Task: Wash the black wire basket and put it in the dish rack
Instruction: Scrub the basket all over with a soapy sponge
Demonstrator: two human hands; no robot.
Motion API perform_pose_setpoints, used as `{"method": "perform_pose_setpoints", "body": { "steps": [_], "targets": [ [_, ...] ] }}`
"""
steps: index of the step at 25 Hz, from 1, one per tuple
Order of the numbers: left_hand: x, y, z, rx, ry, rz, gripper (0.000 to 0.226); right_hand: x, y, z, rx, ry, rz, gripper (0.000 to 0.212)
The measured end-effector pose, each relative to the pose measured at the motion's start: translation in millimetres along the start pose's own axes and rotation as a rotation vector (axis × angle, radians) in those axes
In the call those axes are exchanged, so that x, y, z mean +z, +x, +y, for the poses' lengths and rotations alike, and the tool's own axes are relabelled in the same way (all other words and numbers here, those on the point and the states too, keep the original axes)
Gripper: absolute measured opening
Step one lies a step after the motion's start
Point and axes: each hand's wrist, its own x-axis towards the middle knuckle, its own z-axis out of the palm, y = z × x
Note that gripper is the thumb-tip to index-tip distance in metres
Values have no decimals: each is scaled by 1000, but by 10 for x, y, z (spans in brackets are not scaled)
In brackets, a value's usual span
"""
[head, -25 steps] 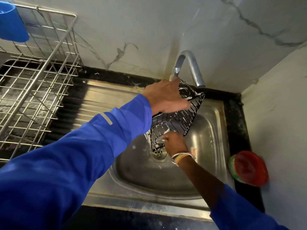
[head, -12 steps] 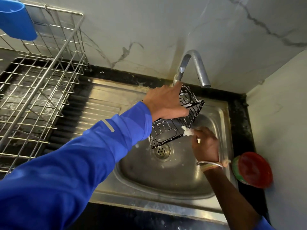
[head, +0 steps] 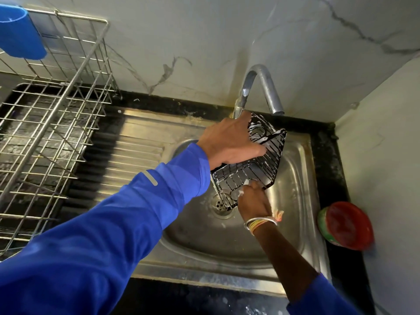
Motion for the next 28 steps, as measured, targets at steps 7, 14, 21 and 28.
{"method": "perform_pose_setpoints", "body": {
  "steps": [7,14,21,28],
  "targets": [
    [-23,-50,-73,16,6,24,85,-83,144,196,84,167,159,34],
    [65,-54,-47,43,-19,13,83,41,70,-124,-67,220,-97,28],
    [42,-69,-134,1,-67,-12,92,-200,184,-35,83,746,-168,25],
    [34,-49,-132,22,-89,1,88,-86,156,9,-69,183,-23,26]
  ]
}}
